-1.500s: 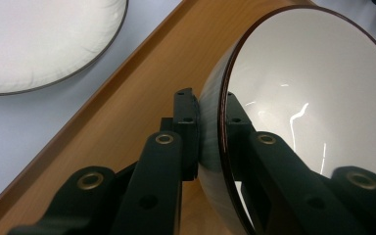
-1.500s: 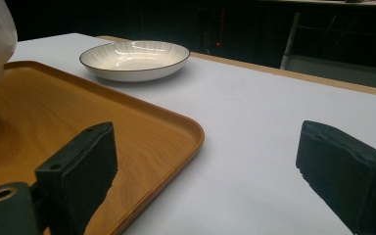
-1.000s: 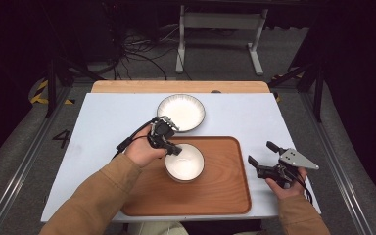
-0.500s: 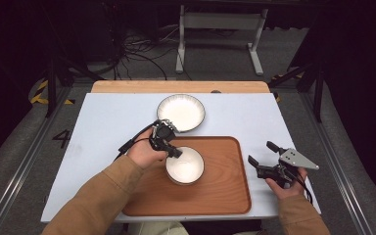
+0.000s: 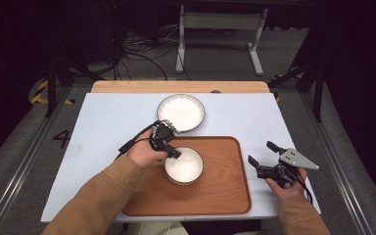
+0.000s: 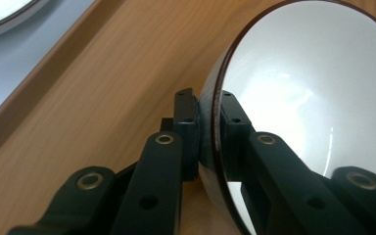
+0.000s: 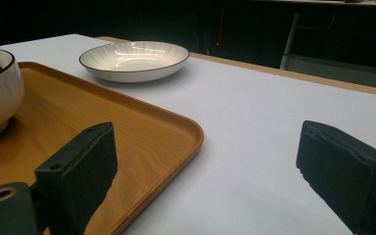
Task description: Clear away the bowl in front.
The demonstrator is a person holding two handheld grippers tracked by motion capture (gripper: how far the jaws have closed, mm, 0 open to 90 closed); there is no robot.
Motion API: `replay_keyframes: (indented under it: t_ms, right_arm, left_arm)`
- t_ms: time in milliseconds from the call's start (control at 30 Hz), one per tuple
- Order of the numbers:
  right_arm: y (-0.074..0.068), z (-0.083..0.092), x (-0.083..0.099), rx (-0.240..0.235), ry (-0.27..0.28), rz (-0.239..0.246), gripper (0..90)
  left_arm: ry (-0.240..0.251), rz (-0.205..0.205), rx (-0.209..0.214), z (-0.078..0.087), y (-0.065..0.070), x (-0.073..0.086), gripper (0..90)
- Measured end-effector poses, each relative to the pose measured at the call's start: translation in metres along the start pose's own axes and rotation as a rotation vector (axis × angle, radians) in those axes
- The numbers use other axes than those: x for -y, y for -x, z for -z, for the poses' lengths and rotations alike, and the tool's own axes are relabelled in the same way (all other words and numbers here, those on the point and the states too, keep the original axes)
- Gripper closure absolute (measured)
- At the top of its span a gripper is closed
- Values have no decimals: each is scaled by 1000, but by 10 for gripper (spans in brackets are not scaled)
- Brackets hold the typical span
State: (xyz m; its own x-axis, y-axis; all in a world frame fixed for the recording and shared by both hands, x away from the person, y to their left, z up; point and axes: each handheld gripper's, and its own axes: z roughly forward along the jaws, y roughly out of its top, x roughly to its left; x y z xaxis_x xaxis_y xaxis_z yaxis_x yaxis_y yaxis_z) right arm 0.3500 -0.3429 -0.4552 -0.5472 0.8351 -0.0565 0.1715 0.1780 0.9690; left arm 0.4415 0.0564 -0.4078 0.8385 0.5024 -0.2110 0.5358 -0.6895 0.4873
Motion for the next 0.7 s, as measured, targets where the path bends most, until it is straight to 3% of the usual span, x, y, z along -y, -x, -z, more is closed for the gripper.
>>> replay_keyframes:
  t_ms: [167,433,700]
  right_arm:
    - [0,0,0,1,-1,1,90]
    - [0,0,0,0,-2,1,90]
    - [0,0,0,0,-6,4,91]
  left_arm:
    - [19,8,9,2,0,1,814]
    - [75,-12,-30,9,5,0,557]
    - [136,-21,-32,21,9,5,413]
